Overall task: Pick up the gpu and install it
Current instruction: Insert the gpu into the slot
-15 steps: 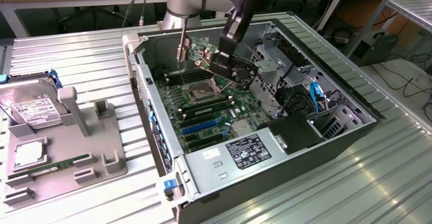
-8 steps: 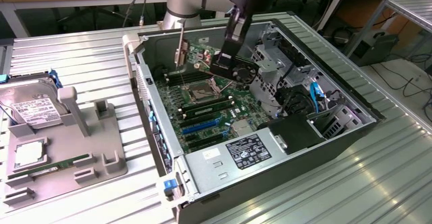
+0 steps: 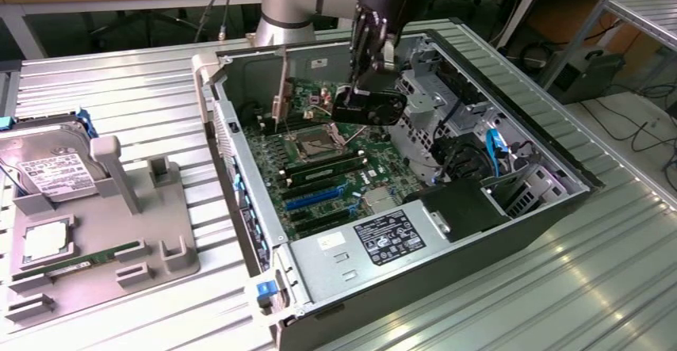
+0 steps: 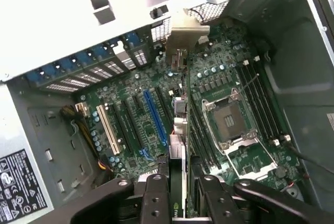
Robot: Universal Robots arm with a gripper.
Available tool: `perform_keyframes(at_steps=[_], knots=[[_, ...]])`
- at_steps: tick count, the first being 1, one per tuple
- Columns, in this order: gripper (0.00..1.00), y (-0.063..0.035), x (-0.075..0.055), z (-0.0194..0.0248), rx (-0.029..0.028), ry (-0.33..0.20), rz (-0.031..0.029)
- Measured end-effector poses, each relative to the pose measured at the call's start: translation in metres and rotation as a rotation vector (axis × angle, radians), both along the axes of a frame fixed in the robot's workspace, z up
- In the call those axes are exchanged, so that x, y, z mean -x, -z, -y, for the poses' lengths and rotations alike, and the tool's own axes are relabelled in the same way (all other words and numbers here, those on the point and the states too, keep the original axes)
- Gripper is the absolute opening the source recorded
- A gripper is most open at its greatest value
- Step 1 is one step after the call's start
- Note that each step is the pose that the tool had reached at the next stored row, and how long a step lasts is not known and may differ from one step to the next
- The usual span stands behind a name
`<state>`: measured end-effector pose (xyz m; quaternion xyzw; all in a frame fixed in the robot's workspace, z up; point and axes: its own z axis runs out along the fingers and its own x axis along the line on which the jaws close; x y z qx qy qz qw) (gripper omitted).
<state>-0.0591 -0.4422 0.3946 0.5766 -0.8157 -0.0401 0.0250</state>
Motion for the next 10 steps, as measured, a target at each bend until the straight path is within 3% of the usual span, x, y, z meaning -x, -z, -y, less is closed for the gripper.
perform_keyframes(at_steps=[3,7,10], knots=[[0.26,0.0016,0.0,0.0,0.0,-0.067,0.001],[0.26,0.0073,0.0,0.0,0.0002,-0.202,0.0013],[0.26,0.0106,0.0,0.0,0.0002,-0.251,0.0013]])
